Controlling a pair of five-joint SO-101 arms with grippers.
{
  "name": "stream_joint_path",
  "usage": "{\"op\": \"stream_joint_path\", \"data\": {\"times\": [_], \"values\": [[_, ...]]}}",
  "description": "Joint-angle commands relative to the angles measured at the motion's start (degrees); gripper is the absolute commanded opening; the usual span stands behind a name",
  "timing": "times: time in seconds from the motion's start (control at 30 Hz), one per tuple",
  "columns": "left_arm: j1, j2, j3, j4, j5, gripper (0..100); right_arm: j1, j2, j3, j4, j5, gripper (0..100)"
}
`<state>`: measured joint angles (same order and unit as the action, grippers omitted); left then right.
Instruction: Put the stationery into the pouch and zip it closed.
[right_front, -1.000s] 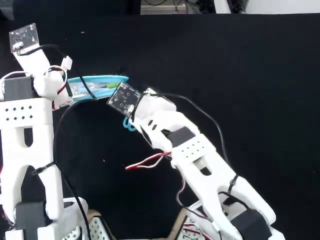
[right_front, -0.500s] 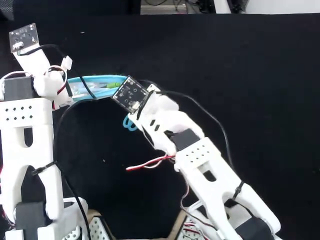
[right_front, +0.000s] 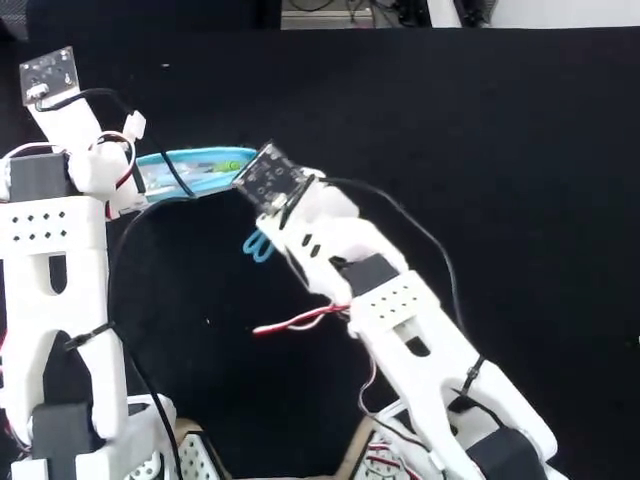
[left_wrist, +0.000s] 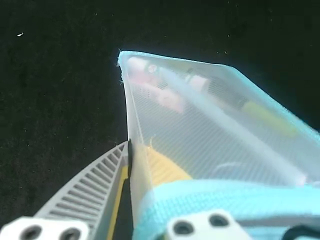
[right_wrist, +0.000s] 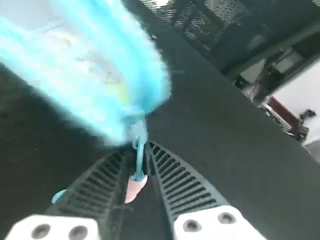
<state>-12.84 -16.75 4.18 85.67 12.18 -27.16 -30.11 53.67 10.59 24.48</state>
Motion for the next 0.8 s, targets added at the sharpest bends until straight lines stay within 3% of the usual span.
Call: {"op": "stream_joint_path", "data": {"times": [0.0, 0.37, 0.77], "values": [[-0.84, 0.26, 0.13, -0.44, -0.53, 3, 4.48, -4.97, -1.54, -1.05, -0.53, 1.1], [-0.75, 0.26, -1.8, -0.7, -0.53, 3, 1.76, -10.86, -7.34, 7.03, -0.44, 1.1], [-0.75, 0.88, -4.09, -0.79, -0.35, 3, -1.93, -10.95, -23.34, 19.96, -0.62, 1.1]]}}
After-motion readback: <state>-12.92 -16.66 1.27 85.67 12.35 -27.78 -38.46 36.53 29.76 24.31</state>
